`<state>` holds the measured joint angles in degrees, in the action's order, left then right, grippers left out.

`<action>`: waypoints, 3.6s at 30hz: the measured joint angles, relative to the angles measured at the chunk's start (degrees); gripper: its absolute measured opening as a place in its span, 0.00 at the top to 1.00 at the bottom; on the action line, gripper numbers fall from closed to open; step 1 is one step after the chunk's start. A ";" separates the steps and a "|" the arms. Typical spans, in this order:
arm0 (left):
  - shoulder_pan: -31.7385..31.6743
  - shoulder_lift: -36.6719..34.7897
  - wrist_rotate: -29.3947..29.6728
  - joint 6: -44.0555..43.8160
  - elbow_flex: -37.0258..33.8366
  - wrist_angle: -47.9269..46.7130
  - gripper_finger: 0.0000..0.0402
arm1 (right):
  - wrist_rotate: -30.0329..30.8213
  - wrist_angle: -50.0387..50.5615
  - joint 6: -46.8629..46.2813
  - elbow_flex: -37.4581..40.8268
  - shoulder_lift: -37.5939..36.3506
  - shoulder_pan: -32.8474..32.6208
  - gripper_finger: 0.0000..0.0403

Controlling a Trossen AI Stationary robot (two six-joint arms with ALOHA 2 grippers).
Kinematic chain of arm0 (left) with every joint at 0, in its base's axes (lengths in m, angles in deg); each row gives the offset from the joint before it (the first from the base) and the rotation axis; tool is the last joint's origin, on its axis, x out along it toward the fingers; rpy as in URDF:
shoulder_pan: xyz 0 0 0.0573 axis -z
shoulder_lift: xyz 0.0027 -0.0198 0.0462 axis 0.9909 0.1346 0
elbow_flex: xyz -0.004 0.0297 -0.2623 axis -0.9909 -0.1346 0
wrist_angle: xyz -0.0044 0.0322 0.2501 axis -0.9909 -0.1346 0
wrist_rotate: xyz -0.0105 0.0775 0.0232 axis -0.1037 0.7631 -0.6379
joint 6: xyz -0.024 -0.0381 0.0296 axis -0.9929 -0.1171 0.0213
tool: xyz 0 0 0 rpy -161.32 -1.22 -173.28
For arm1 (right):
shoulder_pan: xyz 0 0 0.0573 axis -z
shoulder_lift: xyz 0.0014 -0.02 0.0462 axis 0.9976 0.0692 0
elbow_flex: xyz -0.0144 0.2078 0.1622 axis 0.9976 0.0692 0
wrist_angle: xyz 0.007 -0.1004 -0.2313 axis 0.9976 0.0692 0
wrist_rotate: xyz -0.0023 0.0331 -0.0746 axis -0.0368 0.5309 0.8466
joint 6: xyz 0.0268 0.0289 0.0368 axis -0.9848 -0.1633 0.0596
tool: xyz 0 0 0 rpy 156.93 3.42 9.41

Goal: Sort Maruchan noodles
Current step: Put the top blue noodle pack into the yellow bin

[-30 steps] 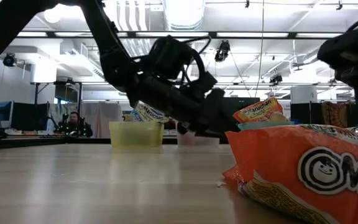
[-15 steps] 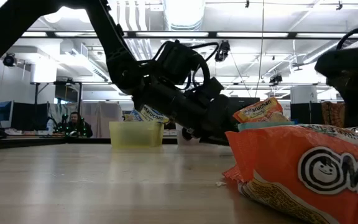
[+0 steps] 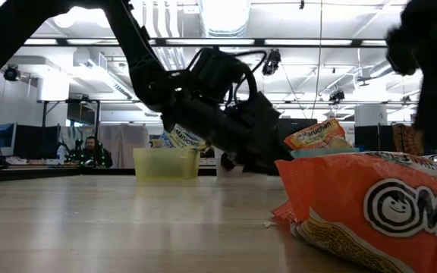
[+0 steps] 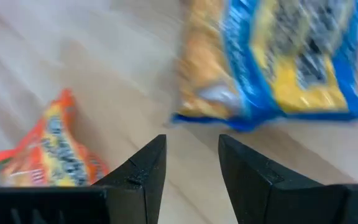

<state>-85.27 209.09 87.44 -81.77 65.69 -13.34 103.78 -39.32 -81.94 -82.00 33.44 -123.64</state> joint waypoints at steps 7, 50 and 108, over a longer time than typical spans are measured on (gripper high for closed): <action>0.15 -3.00 -0.03 0.02 0.00 0.76 0.57 | 18.92 -1.05 12.20 -4.21 1.03 -2.06 0.70; 5.33 -5.58 -0.04 0.03 0.00 2.29 0.57 | 40.79 -16.41 18.84 -6.26 9.98 -4.07 0.75; 9.40 -1.27 3.28 1.81 0.02 0.46 0.57 | 0.79 -11.98 -11.13 18.22 -8.69 6.86 0.46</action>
<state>-75.87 207.82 90.72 -79.96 65.71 -12.88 104.57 -51.30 -93.07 -63.78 24.75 -116.78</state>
